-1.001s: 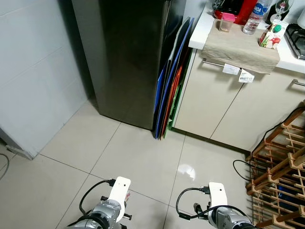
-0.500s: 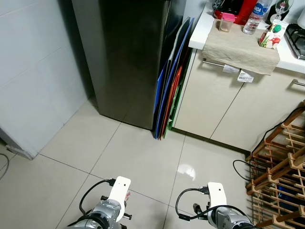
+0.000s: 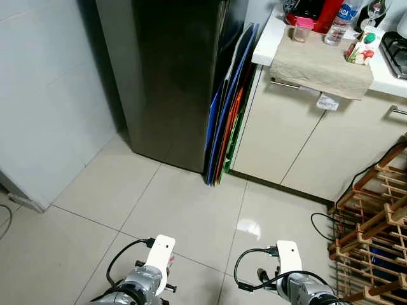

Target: Restocking fridge

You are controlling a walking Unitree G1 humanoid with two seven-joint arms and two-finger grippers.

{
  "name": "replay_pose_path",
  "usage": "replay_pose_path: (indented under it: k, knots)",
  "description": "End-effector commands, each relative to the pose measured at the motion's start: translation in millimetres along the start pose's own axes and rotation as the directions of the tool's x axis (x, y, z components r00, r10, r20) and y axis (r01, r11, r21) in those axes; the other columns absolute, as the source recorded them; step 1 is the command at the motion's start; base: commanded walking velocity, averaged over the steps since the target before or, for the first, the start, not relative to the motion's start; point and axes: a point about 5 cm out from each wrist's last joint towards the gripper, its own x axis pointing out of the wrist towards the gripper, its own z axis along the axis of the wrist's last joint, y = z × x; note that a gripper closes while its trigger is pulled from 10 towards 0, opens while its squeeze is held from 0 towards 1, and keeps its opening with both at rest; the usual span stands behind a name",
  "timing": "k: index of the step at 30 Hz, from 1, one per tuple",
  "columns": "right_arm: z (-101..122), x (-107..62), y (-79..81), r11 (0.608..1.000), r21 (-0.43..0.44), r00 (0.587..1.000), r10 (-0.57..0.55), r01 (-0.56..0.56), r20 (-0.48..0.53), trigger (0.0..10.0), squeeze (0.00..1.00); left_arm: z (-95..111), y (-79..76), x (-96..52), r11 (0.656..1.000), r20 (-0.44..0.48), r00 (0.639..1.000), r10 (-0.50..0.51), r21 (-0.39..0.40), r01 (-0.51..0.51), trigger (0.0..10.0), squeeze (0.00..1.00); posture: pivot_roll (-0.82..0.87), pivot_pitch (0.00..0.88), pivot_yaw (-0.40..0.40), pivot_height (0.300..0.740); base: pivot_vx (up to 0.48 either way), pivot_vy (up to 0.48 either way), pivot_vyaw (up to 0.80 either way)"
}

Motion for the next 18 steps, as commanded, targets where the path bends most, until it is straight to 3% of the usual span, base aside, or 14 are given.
replay_pose_path:
  k: [1, 18]
  knots:
    - [7.7, -0.3, -1.4, 1.000, -0.004, 1.000, -0.001, 0.001, 0.020, 10.0, 0.15, 2.6, -0.8, -0.1, 1.000, 0.008, 1.000, -0.002, 0.000, 0.002, 10.0, 0.00, -0.05, 0.000, -0.030, 0.740, 0.000, 0.000, 0.00]
    - [7.7, -0.4, -1.6, 1.000, -0.013, 1.000, -0.002, 0.002, 0.017, 10.0, 0.15, 1.5, -2.1, 0.1, 1.000, 0.007, 1.000, -0.003, -0.001, 0.003, 10.0, 0.00, -0.06, 0.000, -0.031, 0.740, 0.000, 0.000, 0.00]
